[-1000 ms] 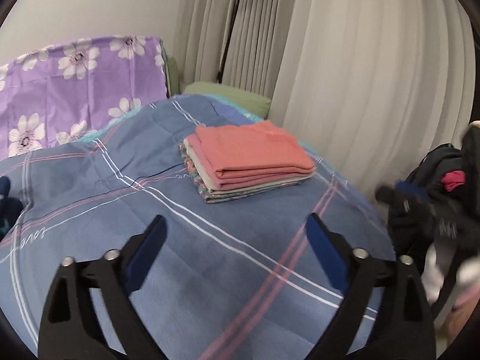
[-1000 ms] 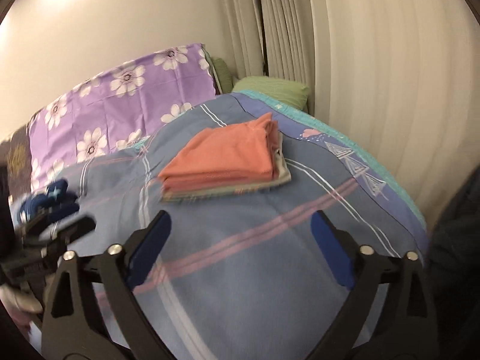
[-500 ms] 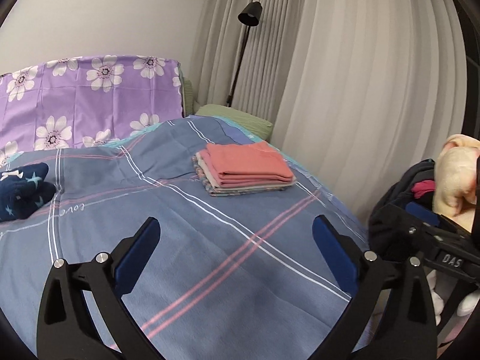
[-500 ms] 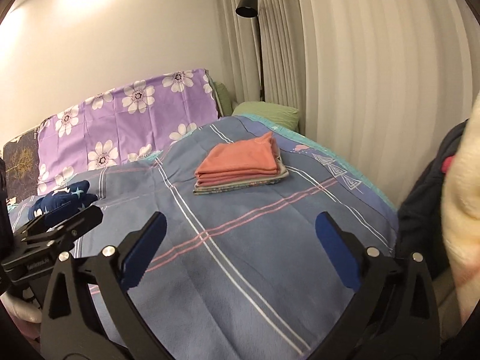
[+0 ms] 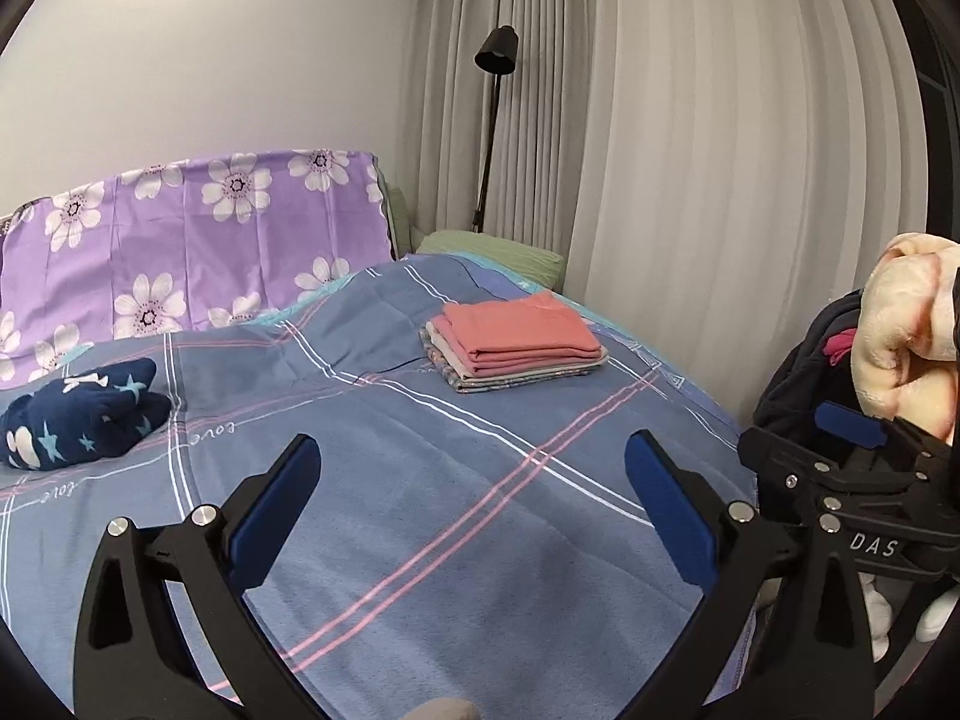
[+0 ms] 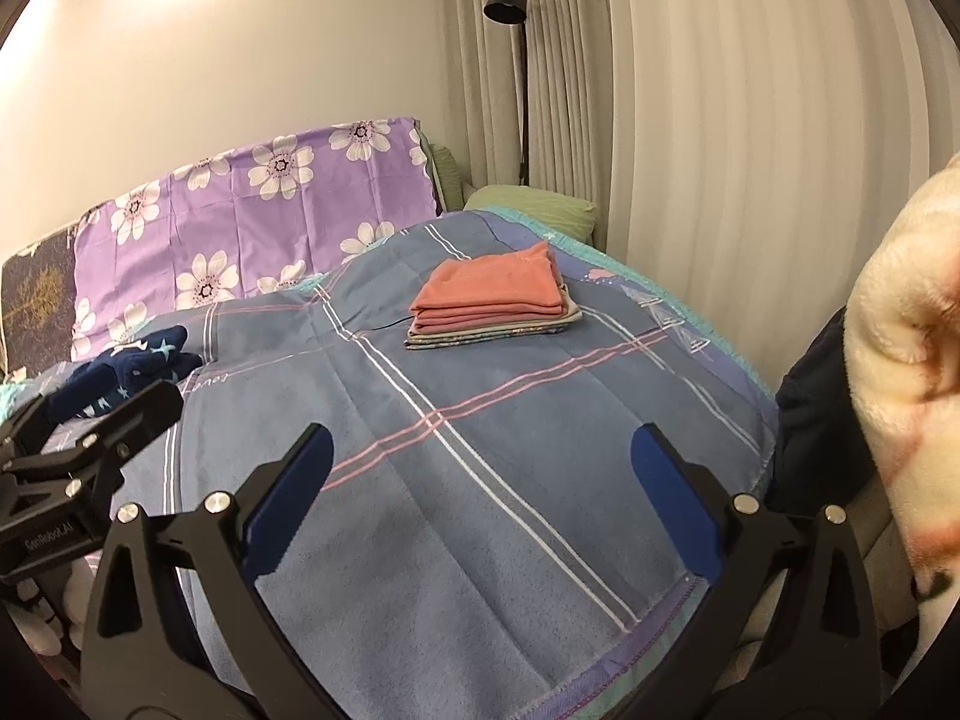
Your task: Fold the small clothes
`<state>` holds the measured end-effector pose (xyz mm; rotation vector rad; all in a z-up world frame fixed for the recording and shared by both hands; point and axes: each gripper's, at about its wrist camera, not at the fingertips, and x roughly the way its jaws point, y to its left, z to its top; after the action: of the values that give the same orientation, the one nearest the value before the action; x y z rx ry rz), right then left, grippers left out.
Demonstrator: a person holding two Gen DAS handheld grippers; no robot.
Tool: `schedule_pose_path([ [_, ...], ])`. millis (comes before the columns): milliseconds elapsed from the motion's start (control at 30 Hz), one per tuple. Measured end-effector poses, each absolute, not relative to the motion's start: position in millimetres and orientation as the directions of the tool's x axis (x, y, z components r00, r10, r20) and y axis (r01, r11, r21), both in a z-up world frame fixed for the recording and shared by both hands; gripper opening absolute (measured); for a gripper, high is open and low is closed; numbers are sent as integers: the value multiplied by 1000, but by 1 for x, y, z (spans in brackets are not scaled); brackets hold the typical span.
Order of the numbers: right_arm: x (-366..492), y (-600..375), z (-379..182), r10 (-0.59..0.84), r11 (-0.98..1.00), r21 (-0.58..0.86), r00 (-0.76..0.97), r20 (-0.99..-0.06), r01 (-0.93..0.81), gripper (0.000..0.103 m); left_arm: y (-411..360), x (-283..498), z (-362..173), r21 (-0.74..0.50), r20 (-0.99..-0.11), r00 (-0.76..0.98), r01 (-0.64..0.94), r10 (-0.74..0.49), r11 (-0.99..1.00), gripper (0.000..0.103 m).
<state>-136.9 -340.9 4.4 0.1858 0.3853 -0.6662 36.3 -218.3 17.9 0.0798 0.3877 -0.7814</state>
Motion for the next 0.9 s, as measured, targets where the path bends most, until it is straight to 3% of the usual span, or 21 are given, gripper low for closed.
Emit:
schedule_pose_path([
  [900,-145,-310,18,-604,762,-8,707,-366,647,101,-213,34,23,-76,-395,634,699,-665,711,102],
])
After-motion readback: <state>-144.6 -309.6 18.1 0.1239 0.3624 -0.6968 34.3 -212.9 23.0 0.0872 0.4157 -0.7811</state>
